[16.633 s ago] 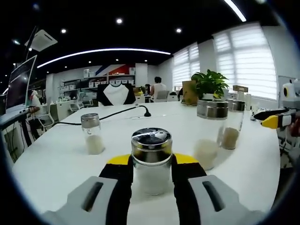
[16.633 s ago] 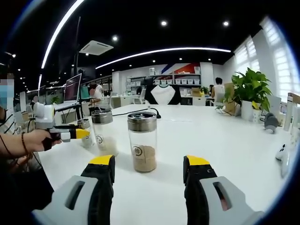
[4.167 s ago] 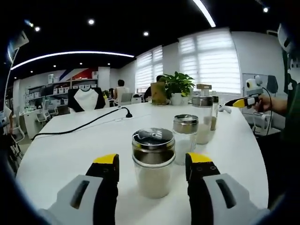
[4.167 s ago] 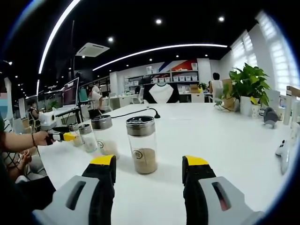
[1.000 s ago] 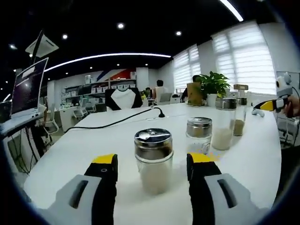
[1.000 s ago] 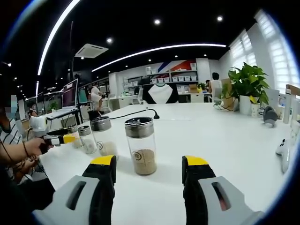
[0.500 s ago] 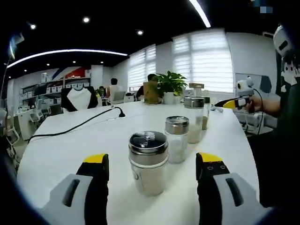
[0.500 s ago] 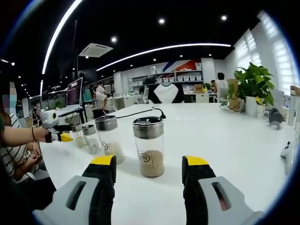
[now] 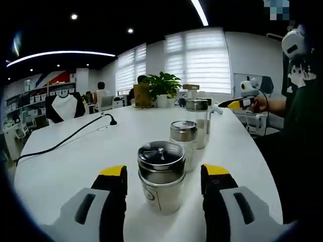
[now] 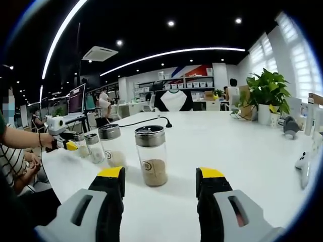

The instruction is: Rotate the seasoning bottle until the label or dispensing opening points toward the visible target arrow and the bottle remains upright within the marked orientation range

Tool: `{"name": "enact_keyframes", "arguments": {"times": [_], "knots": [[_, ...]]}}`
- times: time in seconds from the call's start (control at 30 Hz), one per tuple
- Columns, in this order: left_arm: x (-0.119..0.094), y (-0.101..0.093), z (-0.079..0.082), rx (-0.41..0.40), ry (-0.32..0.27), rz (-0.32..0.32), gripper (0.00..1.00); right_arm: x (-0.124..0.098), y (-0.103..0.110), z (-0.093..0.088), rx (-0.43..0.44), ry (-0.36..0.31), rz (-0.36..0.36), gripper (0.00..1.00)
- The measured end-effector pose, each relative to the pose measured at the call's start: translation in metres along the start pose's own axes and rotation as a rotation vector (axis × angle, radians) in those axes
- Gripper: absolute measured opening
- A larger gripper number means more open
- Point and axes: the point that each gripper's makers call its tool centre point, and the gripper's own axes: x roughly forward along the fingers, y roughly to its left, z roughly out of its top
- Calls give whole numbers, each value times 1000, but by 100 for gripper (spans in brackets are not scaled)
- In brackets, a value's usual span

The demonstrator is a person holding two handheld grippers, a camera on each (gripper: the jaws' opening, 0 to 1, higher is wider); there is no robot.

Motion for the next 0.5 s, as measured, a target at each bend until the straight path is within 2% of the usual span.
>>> {"name": "enact_keyframes", "arguments": {"times": [0.07, 0.27, 0.5], "knots": [[0, 0, 1, -26, -12, -6, 51, 0, -2, 3, -1, -6, -4, 57], [-2, -2, 1, -28, -12, -26, 37, 2, 2, 7, -4, -16, 2, 57], [-4, -1, 1, -25, -20, -2, 37, 5, 9, 4, 3, -10, 15, 57]]}}
